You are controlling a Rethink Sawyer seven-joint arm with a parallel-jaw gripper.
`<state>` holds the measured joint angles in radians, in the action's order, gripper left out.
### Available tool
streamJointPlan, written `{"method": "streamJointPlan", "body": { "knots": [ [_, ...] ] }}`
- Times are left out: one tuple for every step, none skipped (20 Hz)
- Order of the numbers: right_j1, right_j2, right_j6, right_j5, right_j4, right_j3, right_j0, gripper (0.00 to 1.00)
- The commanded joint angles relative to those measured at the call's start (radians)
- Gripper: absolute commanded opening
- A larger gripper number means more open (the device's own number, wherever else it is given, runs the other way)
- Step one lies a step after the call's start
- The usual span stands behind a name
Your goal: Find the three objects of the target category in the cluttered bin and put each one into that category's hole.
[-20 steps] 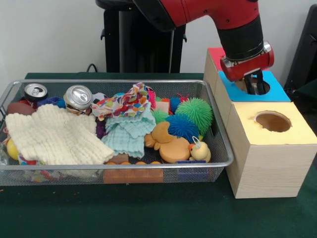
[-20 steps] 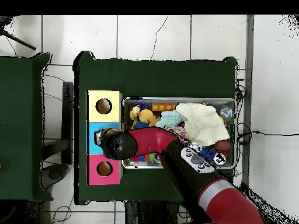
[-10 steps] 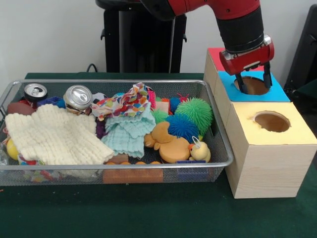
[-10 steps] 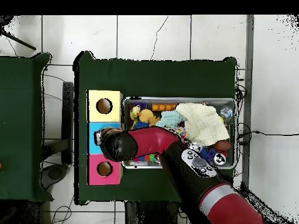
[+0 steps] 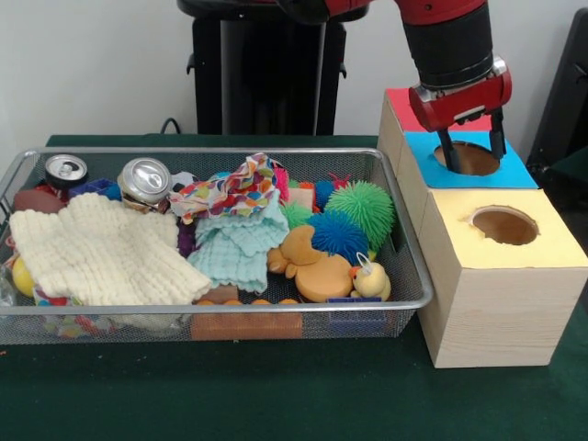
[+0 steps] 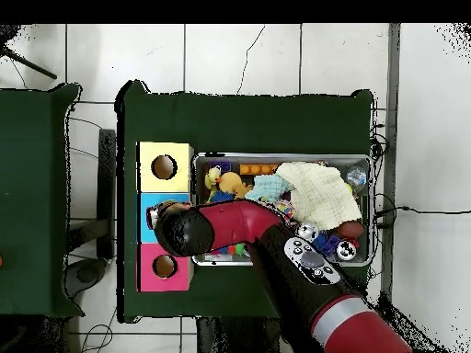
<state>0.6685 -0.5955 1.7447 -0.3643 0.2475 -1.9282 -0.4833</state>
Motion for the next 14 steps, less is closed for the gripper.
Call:
{"method": "streamJointPlan", "body": {
  "knots": [
    [0.036,0.036,0.052,-0.090,0.002,-0.007,-0.021,1.00],
    [0.049,0.034,0.049,-0.107,-0.004,-0.010,-0.023,1.00],
    [0.068,0.029,0.046,-0.125,-0.012,-0.019,-0.028,1.00],
    [0.087,0.025,0.044,-0.147,-0.021,-0.025,-0.032,1.00],
    [0.108,0.018,0.041,-0.170,-0.033,-0.037,-0.038,1.00],
    [0.128,0.011,0.037,-0.193,-0.043,-0.044,-0.044,1.00],
    [0.148,0.004,0.032,-0.215,-0.053,-0.052,-0.051,1.00],
    [0.162,-0.002,0.025,-0.236,-0.061,-0.056,-0.059,1.00],
    [0.168,-0.008,0.013,-0.251,-0.065,-0.058,-0.069,1.00],
    [0.168,-0.014,-0.002,-0.265,-0.065,-0.056,-0.081,1.00],
    [0.170,-0.019,-0.021,-0.280,-0.061,-0.055,-0.094,1.00],
    [0.166,-0.022,-0.041,-0.294,-0.053,-0.049,-0.105,1.00],
    [0.169,-0.027,-0.060,-0.307,-0.047,-0.048,-0.118,1.00],
    [0.170,-0.032,-0.076,-0.319,-0.041,-0.046,-0.131,1.00]
  ]
}}
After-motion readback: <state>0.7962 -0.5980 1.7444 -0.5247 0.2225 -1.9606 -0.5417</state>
